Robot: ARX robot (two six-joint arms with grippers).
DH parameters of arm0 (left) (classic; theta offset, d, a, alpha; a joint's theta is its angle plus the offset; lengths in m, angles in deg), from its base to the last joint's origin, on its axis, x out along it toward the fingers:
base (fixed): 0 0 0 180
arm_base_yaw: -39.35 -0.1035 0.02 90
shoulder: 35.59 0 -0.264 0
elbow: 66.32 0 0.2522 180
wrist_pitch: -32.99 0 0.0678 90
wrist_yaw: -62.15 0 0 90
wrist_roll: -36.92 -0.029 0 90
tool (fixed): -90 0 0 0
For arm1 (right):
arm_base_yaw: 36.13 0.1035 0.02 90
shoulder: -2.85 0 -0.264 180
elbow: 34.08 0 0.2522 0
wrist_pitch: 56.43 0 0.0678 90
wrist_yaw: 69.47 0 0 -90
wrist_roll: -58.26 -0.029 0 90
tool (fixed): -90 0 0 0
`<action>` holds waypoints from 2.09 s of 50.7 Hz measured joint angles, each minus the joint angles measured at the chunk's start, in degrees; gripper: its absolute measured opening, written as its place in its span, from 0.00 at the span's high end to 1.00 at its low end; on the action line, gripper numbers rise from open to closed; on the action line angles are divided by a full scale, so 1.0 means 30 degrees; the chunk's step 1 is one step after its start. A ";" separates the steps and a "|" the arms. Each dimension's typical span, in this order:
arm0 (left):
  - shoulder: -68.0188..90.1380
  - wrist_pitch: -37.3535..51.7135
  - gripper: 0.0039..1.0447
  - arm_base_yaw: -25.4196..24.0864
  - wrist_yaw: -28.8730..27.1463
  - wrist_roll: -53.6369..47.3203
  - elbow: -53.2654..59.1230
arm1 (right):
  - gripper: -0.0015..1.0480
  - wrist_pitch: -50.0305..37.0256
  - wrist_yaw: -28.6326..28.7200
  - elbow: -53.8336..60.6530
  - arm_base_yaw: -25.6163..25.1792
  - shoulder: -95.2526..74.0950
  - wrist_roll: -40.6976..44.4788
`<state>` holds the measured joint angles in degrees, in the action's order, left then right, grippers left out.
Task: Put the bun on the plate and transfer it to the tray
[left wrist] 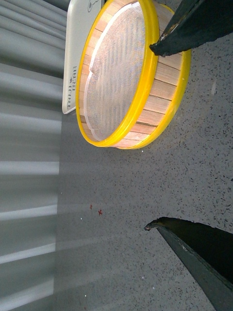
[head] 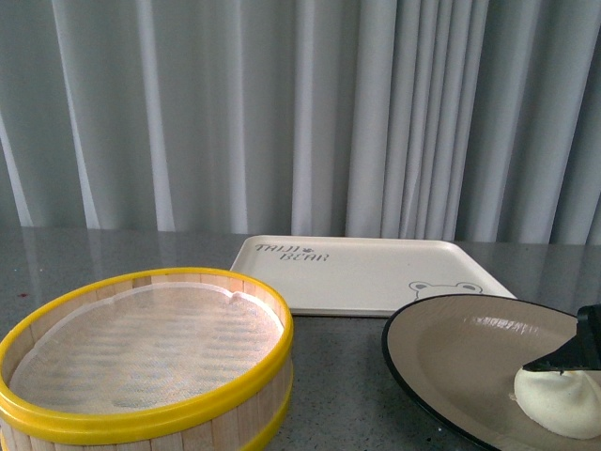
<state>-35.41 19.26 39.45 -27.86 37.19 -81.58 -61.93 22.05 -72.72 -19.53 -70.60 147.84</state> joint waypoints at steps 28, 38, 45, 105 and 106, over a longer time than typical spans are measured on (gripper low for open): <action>0.0007 0.0000 0.06 0.0000 0.0000 0.0000 0.0000 | 0.87 -0.1341 -0.2514 0.0576 0.1872 -0.0437 -0.1479; 0.0007 0.0000 0.06 0.0000 0.0000 0.0000 0.0000 | 0.97 -0.1224 -0.2543 0.0823 0.1639 0.0634 -0.0918; 0.0000 0.0000 0.06 0.0000 0.0000 0.0000 0.0000 | 0.97 -0.0984 -0.3060 0.0874 0.1515 0.1224 -0.0911; 0.0000 0.0000 0.06 0.0000 0.0000 0.0000 0.0000 | 0.97 -0.1413 0.3854 -0.6178 -0.3395 -0.3468 -0.2266; 0.0000 0.0000 0.06 0.0000 0.0000 0.0000 0.0000 | 0.97 -0.1413 0.3883 -0.6273 -0.3453 -0.3621 -0.2266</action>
<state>-35.41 19.26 39.45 -27.86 37.19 -81.58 -66.17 33.69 -91.54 -29.89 -81.46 141.04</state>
